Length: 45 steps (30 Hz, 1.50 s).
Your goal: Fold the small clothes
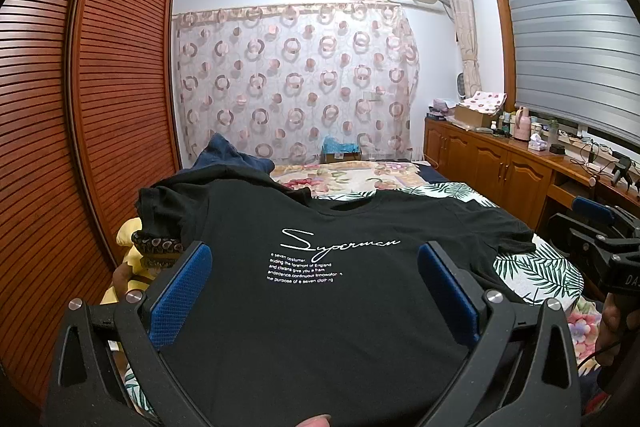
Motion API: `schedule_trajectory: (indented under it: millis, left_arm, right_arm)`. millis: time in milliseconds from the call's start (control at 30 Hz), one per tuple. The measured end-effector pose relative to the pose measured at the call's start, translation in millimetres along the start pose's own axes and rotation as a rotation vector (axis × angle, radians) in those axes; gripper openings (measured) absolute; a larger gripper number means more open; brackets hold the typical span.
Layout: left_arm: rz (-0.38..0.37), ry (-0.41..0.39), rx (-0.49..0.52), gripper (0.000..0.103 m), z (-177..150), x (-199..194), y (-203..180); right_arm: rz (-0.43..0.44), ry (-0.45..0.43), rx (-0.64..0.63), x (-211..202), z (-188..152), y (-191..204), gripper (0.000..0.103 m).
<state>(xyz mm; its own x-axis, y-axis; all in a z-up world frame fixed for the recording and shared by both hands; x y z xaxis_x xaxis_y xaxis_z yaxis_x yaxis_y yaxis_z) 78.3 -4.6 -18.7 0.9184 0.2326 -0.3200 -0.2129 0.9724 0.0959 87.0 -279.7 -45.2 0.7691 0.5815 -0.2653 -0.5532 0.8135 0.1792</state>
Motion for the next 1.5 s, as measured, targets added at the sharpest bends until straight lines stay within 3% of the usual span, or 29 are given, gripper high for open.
schedule_trajectory:
  millis: [1367, 1500]
  left_arm:
    - [0.001, 0.004, -0.006, 0.103, 5, -2, 3]
    - [0.037, 0.000, -0.017, 0.103, 0, 10, 14]
  right_arm:
    - [0.003, 0.009, 0.005, 3, -3, 0, 0.103]
    - [0.008, 0.021, 0.009, 7, -4, -1, 0.103]
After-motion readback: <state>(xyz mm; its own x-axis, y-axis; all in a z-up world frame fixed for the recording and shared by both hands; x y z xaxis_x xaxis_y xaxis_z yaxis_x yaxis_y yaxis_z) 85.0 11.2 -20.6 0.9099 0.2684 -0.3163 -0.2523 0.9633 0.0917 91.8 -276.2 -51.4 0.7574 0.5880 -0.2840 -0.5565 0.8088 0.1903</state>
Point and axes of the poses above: each gripper's, at about its wrist camera, not at the fingertips, and x roughly the way its jaws point, y to its left, z to its top, the point moved 9 cm from there along x, roughly the way its jaws point, and after that the axes turned 14 degrees about z, right-handed, at the moved point
